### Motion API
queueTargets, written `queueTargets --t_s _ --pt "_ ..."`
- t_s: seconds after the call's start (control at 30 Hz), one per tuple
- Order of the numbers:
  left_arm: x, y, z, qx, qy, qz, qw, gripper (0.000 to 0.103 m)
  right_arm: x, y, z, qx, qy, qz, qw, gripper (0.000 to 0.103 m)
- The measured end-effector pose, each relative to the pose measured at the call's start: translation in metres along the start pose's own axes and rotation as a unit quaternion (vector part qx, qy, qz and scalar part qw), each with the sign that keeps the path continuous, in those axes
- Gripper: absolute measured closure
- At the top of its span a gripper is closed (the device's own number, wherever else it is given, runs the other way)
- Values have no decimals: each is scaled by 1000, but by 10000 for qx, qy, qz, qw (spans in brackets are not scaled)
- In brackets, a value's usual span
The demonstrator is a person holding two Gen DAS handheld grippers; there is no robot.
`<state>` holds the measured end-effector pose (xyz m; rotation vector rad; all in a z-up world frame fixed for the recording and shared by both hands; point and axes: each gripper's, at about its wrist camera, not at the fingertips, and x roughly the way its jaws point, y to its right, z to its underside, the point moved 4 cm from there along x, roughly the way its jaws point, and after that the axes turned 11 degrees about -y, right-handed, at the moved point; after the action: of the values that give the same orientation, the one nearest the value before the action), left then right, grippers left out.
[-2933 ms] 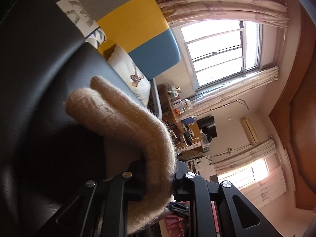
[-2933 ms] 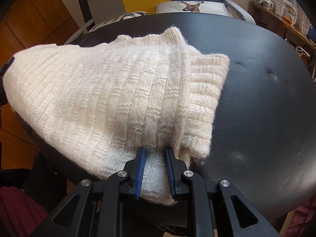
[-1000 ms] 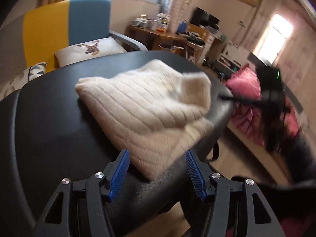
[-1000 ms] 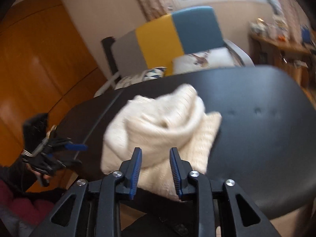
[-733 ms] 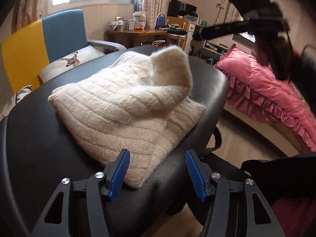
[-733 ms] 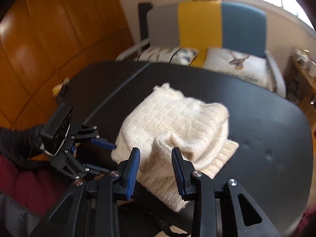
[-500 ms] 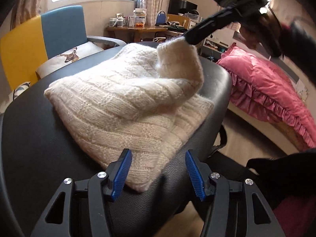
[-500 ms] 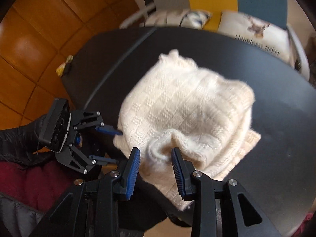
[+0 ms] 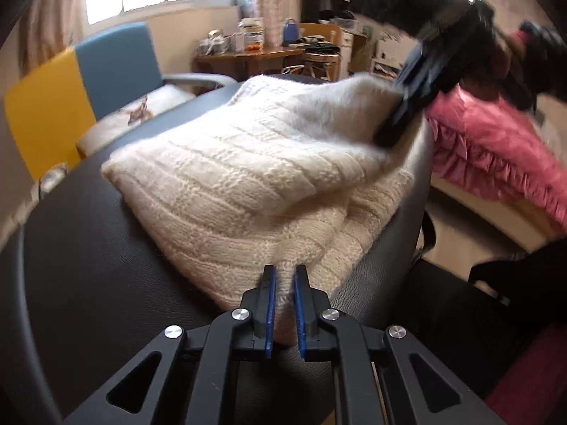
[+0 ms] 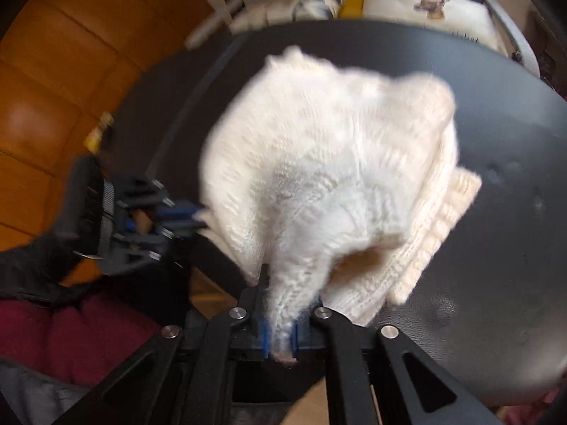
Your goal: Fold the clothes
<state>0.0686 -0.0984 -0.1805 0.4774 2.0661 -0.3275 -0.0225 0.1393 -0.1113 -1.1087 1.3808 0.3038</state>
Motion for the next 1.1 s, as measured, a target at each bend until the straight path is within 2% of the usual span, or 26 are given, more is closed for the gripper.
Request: queueTargets --t_s 0.07,0.2,0.3,0.4,0.6,0.7,0.87,0.97,1.03,1.1 --pt "-7 -1 5 258 -15 -74 9996 94 -12 3 18 91 272 -302 9991 98" --pt "-13 -11 17 319 -162 0 9994 94 45 17 63 495 -169 -482 9975 98" --pt "-10 -19 24 231 -312 65 9992 94 86 27 87 822 -340 -449 9950 98" --pt "-9 -16 26 436 -423 -15 9982 94 102 26 106 929 -322 -494 9939 98" --pt "-8 -17 29 659 -595 -84 9960 94 94 16 131 1016 26 -159 9947 98" --pt "-10 -19 34 792 -727 -76 9942 94 113 6 144 842 -285 319 9955 98" --pt "-26 -32 34 289 -776 512 9952 96 133 -11 152 814 -280 416 9954 98" --pt "-45 -55 23 -448 -473 1020 9926 96 130 -13 159 873 -104 410 9953 98" --pt "-55 -64 3 -926 -11 1499 9844 96 127 -12 166 953 -14 408 9946 97" --pt "-61 -69 -22 -1275 450 1921 9720 96 123 -14 174 996 75 439 9940 97"
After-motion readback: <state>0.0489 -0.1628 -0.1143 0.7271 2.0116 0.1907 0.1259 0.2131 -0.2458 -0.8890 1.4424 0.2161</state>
